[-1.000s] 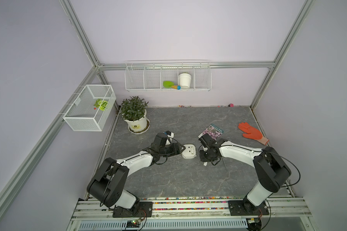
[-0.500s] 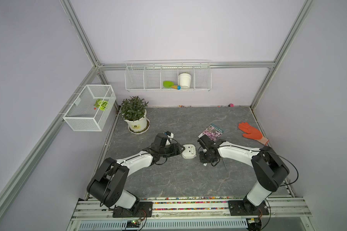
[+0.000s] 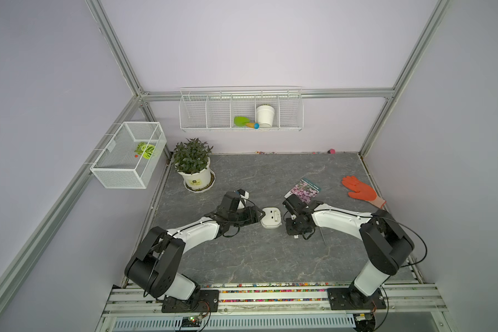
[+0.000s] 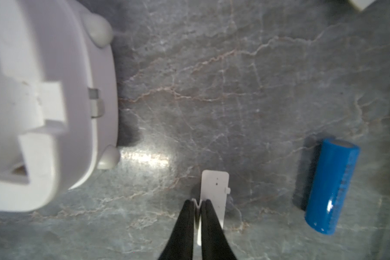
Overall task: Remove the battery from the alarm
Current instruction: Pick up the cover from the center of the board.
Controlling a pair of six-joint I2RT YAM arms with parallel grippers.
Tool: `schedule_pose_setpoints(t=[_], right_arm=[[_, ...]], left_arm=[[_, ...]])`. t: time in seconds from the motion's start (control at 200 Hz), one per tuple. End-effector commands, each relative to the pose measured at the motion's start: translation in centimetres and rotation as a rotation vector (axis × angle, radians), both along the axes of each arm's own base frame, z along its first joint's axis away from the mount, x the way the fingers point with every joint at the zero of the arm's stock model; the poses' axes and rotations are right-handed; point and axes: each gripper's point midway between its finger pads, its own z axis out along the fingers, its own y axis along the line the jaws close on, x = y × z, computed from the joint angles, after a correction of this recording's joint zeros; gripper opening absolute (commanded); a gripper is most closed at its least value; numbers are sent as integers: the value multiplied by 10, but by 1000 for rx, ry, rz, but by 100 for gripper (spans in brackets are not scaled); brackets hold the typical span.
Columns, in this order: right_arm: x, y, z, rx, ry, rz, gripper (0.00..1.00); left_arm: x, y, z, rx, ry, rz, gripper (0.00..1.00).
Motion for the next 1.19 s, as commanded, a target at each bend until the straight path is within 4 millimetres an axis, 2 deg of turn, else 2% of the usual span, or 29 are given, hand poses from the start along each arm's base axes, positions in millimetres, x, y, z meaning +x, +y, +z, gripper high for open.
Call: schedule_pose_setpoints(t=[0.0,0.185,0.325,0.45,0.575,0.74,0.82,0.925,1.04,1.19], right_arm=[[-3,-2,-2,-16,10,0,13],[-5,-2,-2,-12,14,5,12],[-3,4,12,28,-13,17,12],[2,11,38,135,-61,8,12],[10,15,69,353,-92,-66,12],[28,1,119,605,-163,-212,12],[35,-10,137,671,-191,-272,12],[42,-22,154,734,-208,-321,12],[50,-34,166,786,-230,-375,12],[58,-38,177,849,-253,-418,12]], left_arm=[[5,0,3,15,-24,-6,71],[5,0,6,17,-31,-7,71],[6,2,11,18,-47,-4,72],[7,5,29,-2,-110,3,72],[8,9,53,-28,-206,14,73],[-4,1,101,-127,-405,-70,75],[-11,-6,114,-148,-451,-103,75],[-21,-16,125,-159,-508,-137,75],[-28,-25,128,-132,-555,-157,75],[-36,-34,132,-94,-623,-174,75]])
